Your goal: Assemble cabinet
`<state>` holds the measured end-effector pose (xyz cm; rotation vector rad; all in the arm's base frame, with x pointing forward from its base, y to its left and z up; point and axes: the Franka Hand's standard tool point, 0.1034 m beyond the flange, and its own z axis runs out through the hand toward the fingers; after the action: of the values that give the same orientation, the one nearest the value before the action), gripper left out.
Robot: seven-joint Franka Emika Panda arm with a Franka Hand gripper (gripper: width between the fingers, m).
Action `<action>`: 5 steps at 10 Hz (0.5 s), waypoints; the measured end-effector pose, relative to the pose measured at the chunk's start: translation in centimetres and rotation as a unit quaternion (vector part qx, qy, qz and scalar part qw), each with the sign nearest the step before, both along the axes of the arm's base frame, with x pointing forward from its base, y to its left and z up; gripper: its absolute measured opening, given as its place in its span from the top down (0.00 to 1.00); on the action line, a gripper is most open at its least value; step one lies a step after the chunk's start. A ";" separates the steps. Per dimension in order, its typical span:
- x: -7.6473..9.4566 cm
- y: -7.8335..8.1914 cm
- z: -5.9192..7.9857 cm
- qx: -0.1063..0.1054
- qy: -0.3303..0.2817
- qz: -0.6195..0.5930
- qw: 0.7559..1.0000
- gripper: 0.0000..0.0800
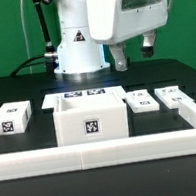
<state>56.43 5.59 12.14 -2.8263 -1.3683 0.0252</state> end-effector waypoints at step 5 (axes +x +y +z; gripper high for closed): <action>0.0 0.0 0.0 0.000 0.000 0.000 1.000 0.00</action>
Offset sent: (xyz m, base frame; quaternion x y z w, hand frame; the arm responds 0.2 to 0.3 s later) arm 0.0000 0.0000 0.0000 0.0000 0.0000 0.0000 1.0000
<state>56.43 5.59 12.14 -2.8263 -1.3683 0.0252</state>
